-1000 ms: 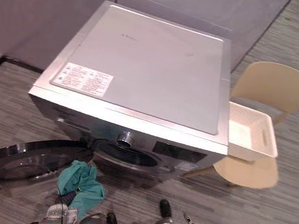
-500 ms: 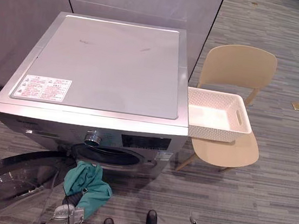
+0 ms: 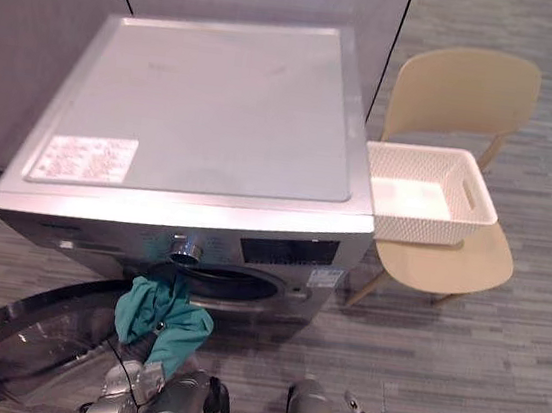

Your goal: Pick up the laundry basket with both hands and put the clothes into the washing machine.

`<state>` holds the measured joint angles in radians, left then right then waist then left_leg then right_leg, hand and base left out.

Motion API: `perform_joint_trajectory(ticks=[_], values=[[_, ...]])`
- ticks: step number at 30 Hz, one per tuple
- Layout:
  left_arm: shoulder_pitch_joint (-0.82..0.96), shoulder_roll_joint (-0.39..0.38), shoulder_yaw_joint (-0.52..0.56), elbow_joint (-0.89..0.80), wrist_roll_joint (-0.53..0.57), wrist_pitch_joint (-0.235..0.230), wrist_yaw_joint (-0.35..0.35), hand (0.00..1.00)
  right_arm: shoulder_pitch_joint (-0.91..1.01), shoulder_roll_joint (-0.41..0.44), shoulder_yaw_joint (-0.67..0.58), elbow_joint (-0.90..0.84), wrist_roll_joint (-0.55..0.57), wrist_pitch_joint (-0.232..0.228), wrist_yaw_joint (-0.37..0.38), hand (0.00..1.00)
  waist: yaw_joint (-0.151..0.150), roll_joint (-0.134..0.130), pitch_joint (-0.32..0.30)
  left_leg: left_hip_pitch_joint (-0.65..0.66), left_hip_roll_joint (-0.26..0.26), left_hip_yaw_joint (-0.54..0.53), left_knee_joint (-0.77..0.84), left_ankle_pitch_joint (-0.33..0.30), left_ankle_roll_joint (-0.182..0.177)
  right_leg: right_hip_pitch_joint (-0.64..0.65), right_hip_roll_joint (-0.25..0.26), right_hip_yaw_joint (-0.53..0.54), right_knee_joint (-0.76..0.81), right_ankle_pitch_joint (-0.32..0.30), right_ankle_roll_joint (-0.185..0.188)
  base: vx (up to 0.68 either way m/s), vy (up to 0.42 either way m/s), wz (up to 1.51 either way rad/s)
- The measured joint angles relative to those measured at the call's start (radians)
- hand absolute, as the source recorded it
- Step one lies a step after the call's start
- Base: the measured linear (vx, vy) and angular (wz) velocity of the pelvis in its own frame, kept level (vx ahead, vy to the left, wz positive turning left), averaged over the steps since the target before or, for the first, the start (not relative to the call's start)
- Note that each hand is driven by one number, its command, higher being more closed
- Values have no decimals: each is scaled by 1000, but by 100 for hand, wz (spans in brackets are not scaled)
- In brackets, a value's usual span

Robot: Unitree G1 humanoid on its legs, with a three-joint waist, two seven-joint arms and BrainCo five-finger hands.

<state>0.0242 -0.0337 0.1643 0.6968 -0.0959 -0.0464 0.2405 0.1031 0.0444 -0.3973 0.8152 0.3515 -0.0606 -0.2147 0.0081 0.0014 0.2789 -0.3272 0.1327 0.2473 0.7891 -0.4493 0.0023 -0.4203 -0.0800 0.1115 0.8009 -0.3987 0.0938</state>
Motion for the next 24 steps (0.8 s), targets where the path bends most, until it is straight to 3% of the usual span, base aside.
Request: perform_joint_trajectory(ticks=[8, 16, 18, 20, 24], values=[[-128, 2, -77, 13, 3, 0, 29, 100, -42, -8, 62, -70, 24, -12, -10, 0, -10, -7, 56, -169, 66, 74, 175, -107, 41, -205, 50, 68, 111, -9, 14, -33, 97, -36], [-388, 35, -81, 72, -8, 19, 65, 100, -107, -6, 63, -180, 55, -45, -45, 0, -19, -28, 113, -330, 161, 98, 322, -158, 38, -382, 139, 104, 192, -10, 19, -47, 1, -31], [-474, 74, -62, 95, -19, 27, 72, 100, -107, -8, 63, -204, 64, -49, -46, 0, -25, -40, 121, -359, 188, 108, 347, -169, 31, -418, 169, 117, 195, 0, 26, -75, -11, -50], [-621, 159, 5, 100, -46, 43, 90, 100, -105, -6, 63, -223, 71, -56, -46, 0, -43, -59, 133, -408, 235, 114, 379, -171, 30, -464, 216, 131, 182, 30, 29, -92, 10, -60], [-860, 330, 74, 111, -73, 43, 105, 100, -95, -3, 63, -238, 77, -76, -45, 0, -54, -67, 158, -489, 290, 112, 409, -171, 30, -532, 263, 138, 137, 84, 34, -105, 36, -53]])
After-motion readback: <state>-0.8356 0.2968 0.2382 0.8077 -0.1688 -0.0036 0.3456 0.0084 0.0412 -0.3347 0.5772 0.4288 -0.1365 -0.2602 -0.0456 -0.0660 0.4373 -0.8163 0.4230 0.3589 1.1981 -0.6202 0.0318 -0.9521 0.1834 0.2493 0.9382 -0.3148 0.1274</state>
